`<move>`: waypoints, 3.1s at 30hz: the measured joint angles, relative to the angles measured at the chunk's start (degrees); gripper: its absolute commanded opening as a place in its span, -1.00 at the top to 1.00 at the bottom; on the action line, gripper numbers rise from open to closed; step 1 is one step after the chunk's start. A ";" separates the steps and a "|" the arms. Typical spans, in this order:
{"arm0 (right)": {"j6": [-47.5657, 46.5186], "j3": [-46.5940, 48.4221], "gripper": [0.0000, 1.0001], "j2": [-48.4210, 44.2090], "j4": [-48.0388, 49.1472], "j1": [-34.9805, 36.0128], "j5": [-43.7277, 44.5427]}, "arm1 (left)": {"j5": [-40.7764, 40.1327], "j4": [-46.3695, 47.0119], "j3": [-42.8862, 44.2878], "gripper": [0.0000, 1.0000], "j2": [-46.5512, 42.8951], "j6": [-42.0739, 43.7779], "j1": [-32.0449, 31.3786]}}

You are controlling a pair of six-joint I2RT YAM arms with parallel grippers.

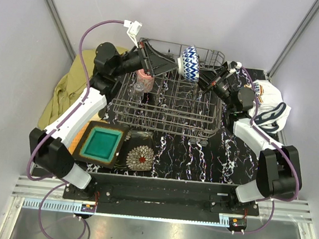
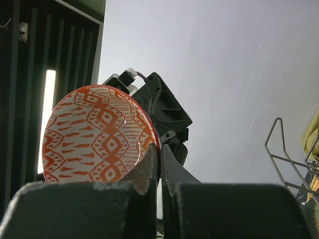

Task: Load the mixed dishes into the dish rack
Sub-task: Pass the bowl from the right arm to the left

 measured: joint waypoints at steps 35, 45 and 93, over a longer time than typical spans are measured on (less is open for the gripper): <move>5.99 3.43 1.00 10.80 10.01 -0.17 -0.57 | 2.12 4.50 4.48 -0.56 9.07 -3.56 0.46; 6.14 3.43 1.00 10.80 10.27 -0.20 -1.11 | 2.16 4.44 5.92 -0.52 9.09 -3.80 0.61; 5.84 3.69 1.00 12.94 10.71 -0.90 -1.51 | 2.60 3.39 5.90 -0.08 10.62 -1.92 1.31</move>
